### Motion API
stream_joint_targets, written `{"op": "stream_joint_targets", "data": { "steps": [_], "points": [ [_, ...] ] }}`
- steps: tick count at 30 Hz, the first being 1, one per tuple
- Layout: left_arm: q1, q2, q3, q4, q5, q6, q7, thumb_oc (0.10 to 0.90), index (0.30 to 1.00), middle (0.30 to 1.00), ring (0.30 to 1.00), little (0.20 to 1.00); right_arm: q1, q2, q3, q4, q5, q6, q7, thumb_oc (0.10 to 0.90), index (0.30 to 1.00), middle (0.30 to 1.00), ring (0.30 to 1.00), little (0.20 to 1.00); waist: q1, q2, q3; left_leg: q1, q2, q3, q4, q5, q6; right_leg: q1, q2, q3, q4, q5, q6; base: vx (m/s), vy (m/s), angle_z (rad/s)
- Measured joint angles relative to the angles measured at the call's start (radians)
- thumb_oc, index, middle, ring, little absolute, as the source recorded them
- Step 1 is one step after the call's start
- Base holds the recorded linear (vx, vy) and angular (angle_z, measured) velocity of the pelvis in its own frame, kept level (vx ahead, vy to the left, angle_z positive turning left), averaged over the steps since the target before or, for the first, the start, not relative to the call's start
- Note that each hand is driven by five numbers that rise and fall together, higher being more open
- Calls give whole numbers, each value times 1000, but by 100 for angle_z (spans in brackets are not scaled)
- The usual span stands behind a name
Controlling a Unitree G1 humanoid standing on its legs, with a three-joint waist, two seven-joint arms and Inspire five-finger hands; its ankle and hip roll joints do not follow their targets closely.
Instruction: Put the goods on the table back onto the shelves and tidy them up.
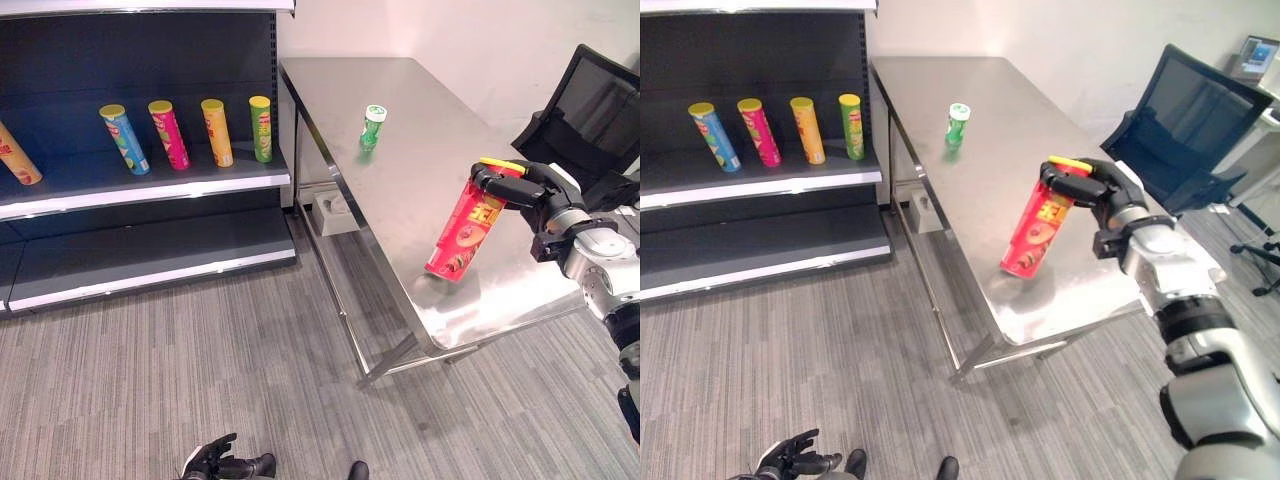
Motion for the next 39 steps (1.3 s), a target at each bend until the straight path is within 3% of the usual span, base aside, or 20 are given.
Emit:
{"op": "stream_joint_targets", "data": {
  "steps": [4,12,14,16,19,22,23,24,25,26,27,28,30,31,32,33,34,35,37,39],
  "points": [
    [5,0,6,-4,0,1,2,800,900,900,900,900,75,5,-48,-96,1,-2,-19,400,300,300,300,300,-2,0,0,-2,-10,2,0,-1,1,-4,-3,4,0,0,0,-49,110,-4],
    [16,-8,41,-23,1,1,20,800,900,900,900,900,136,100,-262,-432,-122,-179,-193,400,300,300,300,300,15,54,32,-24,-59,-11,1,14,44,-16,-49,12,17,10,25,-79,83,7],
    [17,-8,51,-32,2,1,24,800,900,900,900,900,145,96,-299,-479,-225,-206,-239,400,300,300,300,300,7,70,40,-32,-53,-99,4,31,41,-5,-13,99,74,-92,58,-29,-87,108],
    [21,-5,55,-35,2,2,25,800,900,900,900,900,145,76,-301,-512,-308,-206,-262,400,300,300,300,300,44,70,41,-49,-46,-142,3,42,23,18,35,175,40,-102,27,23,-230,100],
    [92,-48,104,-34,1,3,24,800,900,900,900,900,144,48,-309,-580,-414,-208,-275,400,300,300,300,300,109,63,45,-82,-26,-207,16,69,-18,70,83,104,-8,-100,-6,-107,-214,107],
    [65,-40,79,-52,2,1,24,800,900,900,900,900,151,-54,-331,-590,-496,-228,-299,400,300,300,300,300,99,73,72,-191,-54,-265,83,123,-71,70,111,19,-1,-121,-46,-218,8,164],
    [35,-39,73,-55,2,1,23,800,900,900,900,900,155,-115,-341,-592,-528,-226,-302,400,300,300,300,300,107,80,96,-223,-59,-232,85,172,-100,65,104,-22,1,-103,-81,-148,80,155],
    [4,-34,80,-60,2,2,25,800,900,900,900,900,152,-171,-358,-611,-569,-226,-303,400,300,300,300,300,111,69,130,-268,-54,-65,104,170,-86,43,90,-59,-7,-95,-111,-5,116,99],
    [18,-18,90,-53,2,11,33,800,900,900,900,900,159,-140,-358,-639,-582,-227,-304,400,300,300,300,300,116,47,145,-253,-25,30,135,110,-17,40,83,-54,0,-96,-124,0,285,39],
    [31,-8,89,-45,1,19,36,800,900,900,900,900,164,-116,-357,-660,-588,-228,-301,400,300,300,300,300,119,32,153,-224,-9,19,134,98,-8,40,75,-42,1,-93,-124,22,333,-14],
    [34,-1,93,-37,-1,21,39,800,900,900,900,900,168,-103,-364,-677,-590,-229,-301,400,300,300,300,300,112,20,159,-210,22,12,143,67,-45,40,58,-59,2,-72,-117,29,370,59],
    [22,34,130,-30,3,24,54,800,900,900,900,900,184,-99,-411,-688,-608,-229,-315,400,300,300,300,300,50,13,172,-228,141,-4,148,25,-111,47,27,-112,3,-74,-98,90,454,82],
    [28,38,123,-31,3,22,62,800,900,900,900,900,232,-98,-457,-683,-614,-227,-319,400,300,300,300,300,48,51,162,-186,238,15,82,30,-133,73,-9,-122,3,-63,-57,148,617,68],
    [39,37,121,-37,4,24,60,800,900,900,900,900,328,-82,-533,-686,-626,-218,-329,400,300,300,300,300,24,84,147,-186,308,148,54,24,-158,114,-39,-167,2,-68,3,171,677,70],
    [47,31,111,-36,6,24,58,800,900,900,900,900,377,-78,-564,-687,-630,-210,-333,400,300,300,300,300,1,107,132,-179,309,184,44,27,-159,140,-66,-195,2,-64,44,188,698,78],
    [55,17,102,-36,7,24,53,800,900,900,900,900,405,-77,-584,-689,-636,-204,-333,400,300,300,300,300,-6,135,108,-180,291,185,42,35,-163,146,-92,-210,2,-56,63,110,353,45],
    [55,7,96,-29,22,24,42,800,900,900,900,900,440,-56,-621,-700,-652,-200,-337,400,300,300,300,300,-6,144,91,-182,240,170,31,131,-150,153,-142,-214,2,-45,92,186,456,41],
    [42,23,92,-33,46,25,44,800,900,900,900,900,482,7,-637,-710,-663,-192,-345,400,300,300,300,300,-18,84,83,-188,136,169,35,136,-108,160,-236,-223,4,-21,76,220,684,71],
    [0,50,92,-41,72,2,36,800,900,900,900,900,562,58,-624,-722,-709,-161,-331,400,300,300,300,300,-9,70,80,-221,-2,171,120,81,13,114,-375,-228,128,168,18,249,839,68],
    [3,65,90,-38,85,1,35,800,900,900,900,900,562,63,-584,-730,-727,-150,-330,400,300,300,300,300,1,73,78,-183,-100,187,117,45,92,52,-497,-194,274,338,19,218,516,29]
  ]
}}
